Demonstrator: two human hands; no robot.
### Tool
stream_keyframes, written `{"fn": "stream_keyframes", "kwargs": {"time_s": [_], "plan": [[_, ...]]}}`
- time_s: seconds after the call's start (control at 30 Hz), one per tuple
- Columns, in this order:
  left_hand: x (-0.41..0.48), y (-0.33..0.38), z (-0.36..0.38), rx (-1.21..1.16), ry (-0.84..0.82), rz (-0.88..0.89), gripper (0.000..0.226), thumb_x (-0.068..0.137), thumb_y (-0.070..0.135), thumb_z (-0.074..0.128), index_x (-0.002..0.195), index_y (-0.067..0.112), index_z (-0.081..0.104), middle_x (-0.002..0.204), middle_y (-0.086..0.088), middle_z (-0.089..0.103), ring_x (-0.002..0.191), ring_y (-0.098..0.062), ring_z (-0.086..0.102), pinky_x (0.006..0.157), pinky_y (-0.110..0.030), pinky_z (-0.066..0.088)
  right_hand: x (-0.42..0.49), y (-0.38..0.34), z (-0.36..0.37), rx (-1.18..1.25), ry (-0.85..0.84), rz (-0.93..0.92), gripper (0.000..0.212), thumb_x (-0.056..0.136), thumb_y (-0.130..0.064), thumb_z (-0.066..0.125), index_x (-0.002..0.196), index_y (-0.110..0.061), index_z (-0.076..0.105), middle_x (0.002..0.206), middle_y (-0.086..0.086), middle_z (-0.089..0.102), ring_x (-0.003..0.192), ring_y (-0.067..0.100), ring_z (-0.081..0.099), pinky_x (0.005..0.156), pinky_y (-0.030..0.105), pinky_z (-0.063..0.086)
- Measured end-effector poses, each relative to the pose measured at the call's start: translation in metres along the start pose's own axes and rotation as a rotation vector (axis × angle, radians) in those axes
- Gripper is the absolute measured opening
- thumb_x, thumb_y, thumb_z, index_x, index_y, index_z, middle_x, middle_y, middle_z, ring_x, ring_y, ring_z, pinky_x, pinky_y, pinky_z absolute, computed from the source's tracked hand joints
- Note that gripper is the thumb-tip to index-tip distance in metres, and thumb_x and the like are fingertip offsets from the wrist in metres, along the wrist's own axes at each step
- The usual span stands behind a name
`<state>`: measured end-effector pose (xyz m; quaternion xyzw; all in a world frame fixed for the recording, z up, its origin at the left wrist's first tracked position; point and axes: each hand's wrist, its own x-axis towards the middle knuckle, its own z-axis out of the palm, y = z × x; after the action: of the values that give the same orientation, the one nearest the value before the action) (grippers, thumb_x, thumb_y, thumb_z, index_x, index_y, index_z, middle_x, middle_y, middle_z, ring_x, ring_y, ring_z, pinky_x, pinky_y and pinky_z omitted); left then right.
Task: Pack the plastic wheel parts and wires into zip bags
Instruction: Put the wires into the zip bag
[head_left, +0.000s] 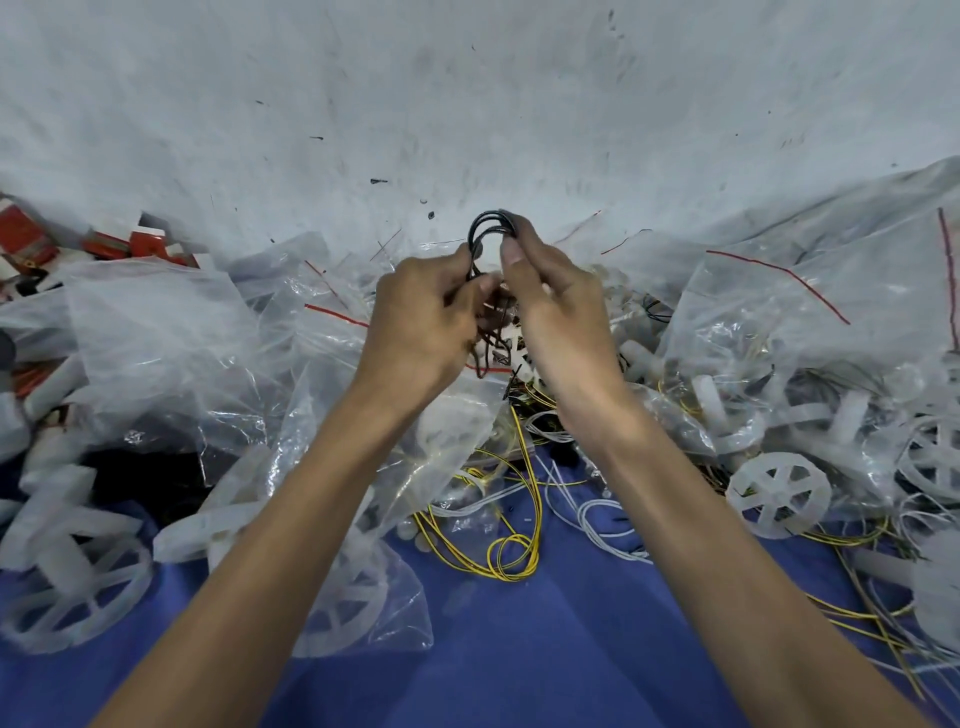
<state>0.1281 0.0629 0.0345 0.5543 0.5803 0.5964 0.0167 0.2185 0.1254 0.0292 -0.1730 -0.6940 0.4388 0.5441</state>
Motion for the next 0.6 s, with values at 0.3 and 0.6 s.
{"fn": "stream_keyframes", "kwargs": {"time_s": [0.3,0.6], "plan": [[0.004,0.001,-0.013,0.415,-0.2,0.159,0.032,0.091,0.019,0.044,0.075,0.002,0.067,0.078,-0.016,0.061,0.082,-0.027,0.055,0.072,-0.04,0.039,0.0,0.009,-0.006,0.147,-0.278,0.182,0.012,0.096,-0.018,0.051,0.103,-0.017,0.061,0.078,-0.008,0.063,0.066,0.003,0.06,0.055,0.019,0.049],[0.011,-0.004,-0.078,0.724,-0.517,-0.139,0.04,0.092,0.049,0.045,0.089,0.019,0.07,0.097,0.003,0.068,0.098,-0.016,0.058,0.084,-0.031,0.042,0.011,0.007,-0.031,-0.092,-0.251,0.344,0.018,0.094,-0.021,0.055,0.103,-0.015,0.069,0.076,-0.008,0.065,0.051,-0.003,0.046,0.048,0.006,0.037]]}}
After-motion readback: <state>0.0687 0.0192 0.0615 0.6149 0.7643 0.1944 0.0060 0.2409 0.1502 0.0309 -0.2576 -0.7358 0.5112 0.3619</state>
